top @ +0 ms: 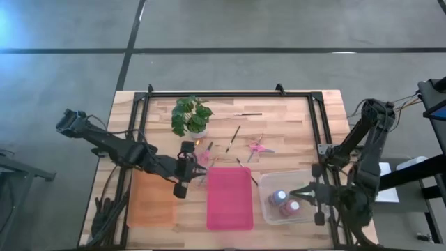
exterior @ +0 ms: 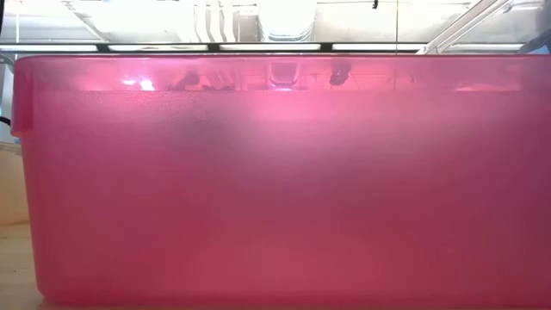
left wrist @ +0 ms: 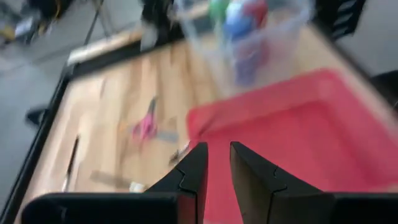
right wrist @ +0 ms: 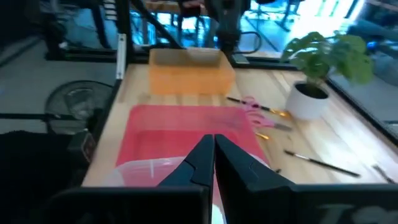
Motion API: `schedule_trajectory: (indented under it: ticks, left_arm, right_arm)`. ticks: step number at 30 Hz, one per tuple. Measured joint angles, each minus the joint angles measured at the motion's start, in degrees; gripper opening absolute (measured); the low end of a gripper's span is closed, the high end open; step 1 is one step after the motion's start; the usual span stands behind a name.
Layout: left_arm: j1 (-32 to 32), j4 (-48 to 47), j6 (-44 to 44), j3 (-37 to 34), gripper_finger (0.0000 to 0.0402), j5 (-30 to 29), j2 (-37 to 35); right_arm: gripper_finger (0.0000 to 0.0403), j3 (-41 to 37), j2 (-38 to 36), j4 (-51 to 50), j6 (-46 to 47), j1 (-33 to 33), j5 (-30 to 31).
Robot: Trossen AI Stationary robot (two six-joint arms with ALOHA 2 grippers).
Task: Pick & Place Paint Supplies
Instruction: Put the left pink scissors into the pink bin
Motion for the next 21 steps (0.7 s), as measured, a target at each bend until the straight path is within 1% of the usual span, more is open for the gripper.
schedule_trajectory:
  ticks: [2, 5, 9, 11, 13, 16, 21]
  left_arm:
    - [0.05, -3.38, -2.48, -0.51, 0.0075, -3.31, -0.17]
    - [0.05, -8.02, -5.12, -1.06, 0.0075, -7.97, -0.24]
    - [0.79, -16.18, -7.58, -1.04, 0.0075, -8.36, 0.93]
    - [1.86, -21.13, -11.88, -0.44, 0.0075, -8.59, 1.76]
    - [3.06, -26.06, -16.42, 0.33, 0.0075, -8.43, 2.88]
    - [4.12, -31.49, -20.36, 0.6, 0.0075, -6.32, 4.73]
    - [5.08, -32.25, -21.04, 0.6, 0.0075, 2.8, 8.34]
  right_arm:
    - [0.0008, -3.95, -2.44, 8.43, -5.75, -0.33, -1.83]
    - [0.0008, -9.7, -5.85, 23.59, -17.66, -1.22, -4.46]
    - [0.0008, -16.02, -8.92, 46.27, -36.65, -3.21, -9.39]
    - [0.0008, -17.73, -9.91, 53.22, -43.92, -3.97, -11.73]
    - [0.0008, -18.6, -10.76, 55.3, -48.16, -4.3, -12.24]
    - [0.0008, -18.96, -11.54, 55.63, -50.6, -5.07, -12.42]
    - [0.0008, -18.54, -10.56, 56.41, -52.57, -5.89, -14.0]
